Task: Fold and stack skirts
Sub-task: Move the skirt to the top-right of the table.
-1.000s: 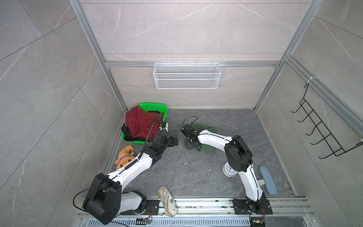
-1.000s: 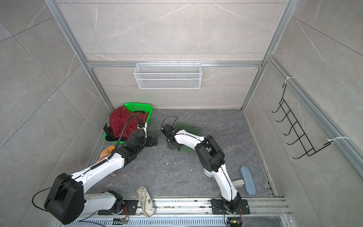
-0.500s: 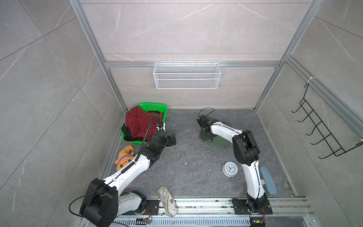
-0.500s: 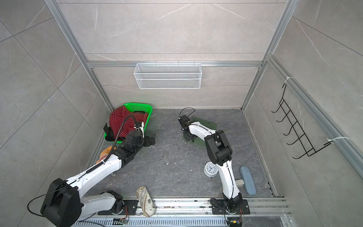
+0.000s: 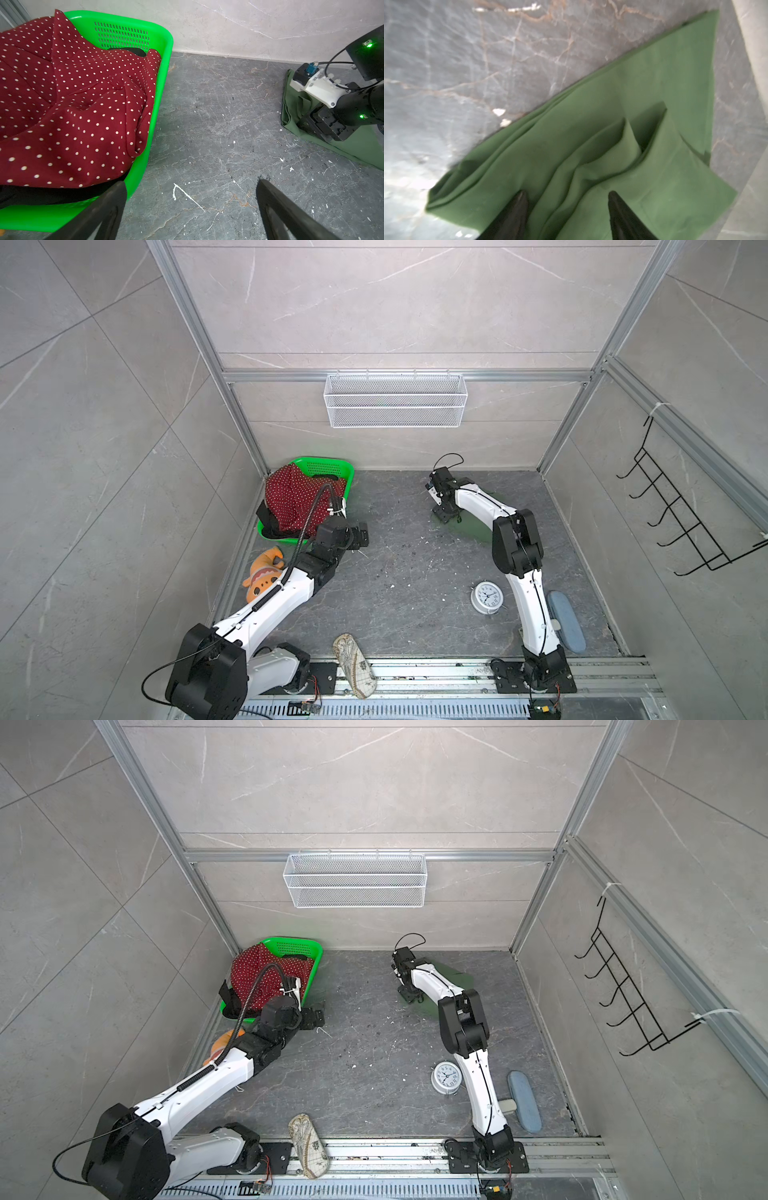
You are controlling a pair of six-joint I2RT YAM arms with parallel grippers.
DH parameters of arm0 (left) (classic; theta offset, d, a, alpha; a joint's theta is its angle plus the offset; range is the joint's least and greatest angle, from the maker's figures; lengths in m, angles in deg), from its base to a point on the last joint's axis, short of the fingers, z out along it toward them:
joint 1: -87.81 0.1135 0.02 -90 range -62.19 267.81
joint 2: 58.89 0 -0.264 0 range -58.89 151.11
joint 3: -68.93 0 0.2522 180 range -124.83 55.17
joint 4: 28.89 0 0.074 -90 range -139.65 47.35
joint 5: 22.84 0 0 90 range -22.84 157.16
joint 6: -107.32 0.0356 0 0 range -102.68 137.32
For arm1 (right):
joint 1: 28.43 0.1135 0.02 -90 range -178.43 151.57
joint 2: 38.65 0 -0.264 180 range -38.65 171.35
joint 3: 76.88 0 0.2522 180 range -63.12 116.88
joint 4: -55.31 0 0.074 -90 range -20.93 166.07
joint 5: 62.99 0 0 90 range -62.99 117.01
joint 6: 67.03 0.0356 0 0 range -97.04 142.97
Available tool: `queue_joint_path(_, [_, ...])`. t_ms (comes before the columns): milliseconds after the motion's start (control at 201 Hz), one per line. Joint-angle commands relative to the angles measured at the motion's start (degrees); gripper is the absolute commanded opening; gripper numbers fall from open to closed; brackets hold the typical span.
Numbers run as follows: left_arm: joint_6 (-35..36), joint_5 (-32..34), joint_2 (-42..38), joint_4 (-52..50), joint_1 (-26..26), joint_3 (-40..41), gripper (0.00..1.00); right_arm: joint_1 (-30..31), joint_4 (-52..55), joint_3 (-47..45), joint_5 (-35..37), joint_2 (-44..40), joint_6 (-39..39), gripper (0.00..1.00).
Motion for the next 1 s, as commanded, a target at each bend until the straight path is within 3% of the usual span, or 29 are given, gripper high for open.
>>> queue_joint_path(0, [1.4,1.6,-2.0,-0.7,0.5,0.2,1.0,-1.1,4.9,-0.2,-0.5,2.3,-3.4,0.65])
queue_joint_path(239, [1.7,1.5,-2.1,-0.4,0.9,0.4,1.0,-1.6,0.5,-8.1,-4.6,-3.5,-1.3,0.68])
queue_joint_path(364, [1.5,1.3,-2.5,-0.2,0.9,0.7,1.0,-1.6,-2.2,-12.9,-5.0,-7.6,0.1,0.74])
queue_joint_path(618, [1.3,0.6,-2.2,0.9,1.1,1.3,1.0,-1.8,-8.6,-20.8,-13.6,-20.2,7.5,0.86])
queue_joint_path(852, [1.4,0.2,-1.9,2.0,1.2,2.0,1.0,-2.0,-8.0,-26.5,-8.9,-27.8,17.8,0.87])
queue_joint_path(997, [1.5,-0.3,-1.6,2.4,1.4,2.3,1.0,-2.7,-2.5,-27.4,-3.4,-27.8,22.0,0.85])
